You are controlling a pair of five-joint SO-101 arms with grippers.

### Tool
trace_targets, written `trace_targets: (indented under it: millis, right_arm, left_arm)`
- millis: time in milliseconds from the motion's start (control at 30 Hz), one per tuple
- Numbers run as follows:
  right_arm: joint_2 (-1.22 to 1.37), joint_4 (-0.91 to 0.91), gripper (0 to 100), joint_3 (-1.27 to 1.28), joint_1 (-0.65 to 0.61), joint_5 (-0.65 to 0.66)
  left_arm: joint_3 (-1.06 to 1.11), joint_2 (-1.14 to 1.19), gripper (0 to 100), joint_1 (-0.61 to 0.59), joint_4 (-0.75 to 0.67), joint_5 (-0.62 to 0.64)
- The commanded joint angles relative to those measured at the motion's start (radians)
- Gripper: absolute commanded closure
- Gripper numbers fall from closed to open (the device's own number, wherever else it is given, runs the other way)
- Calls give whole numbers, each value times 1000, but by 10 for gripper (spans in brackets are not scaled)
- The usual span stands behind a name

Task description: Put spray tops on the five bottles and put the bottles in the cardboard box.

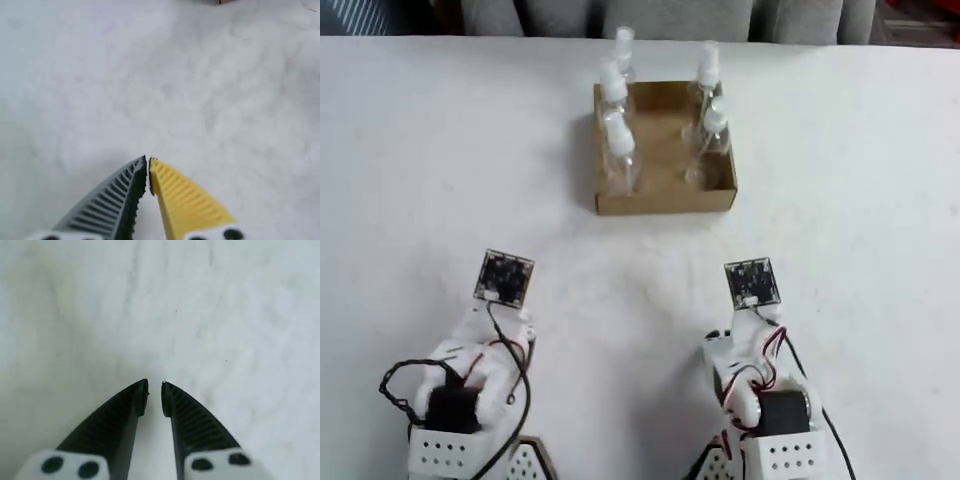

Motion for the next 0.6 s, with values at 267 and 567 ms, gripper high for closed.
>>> trace_targets:
  millis: [267,567]
  right_arm:
    - [-8,7,982,9,-15,9]
    - [-8,7,981,9,-15,9]
  left_arm:
    - [-2,-8,976,-5,123,-11]
    - [-2,-8,976,-5,123,-11]
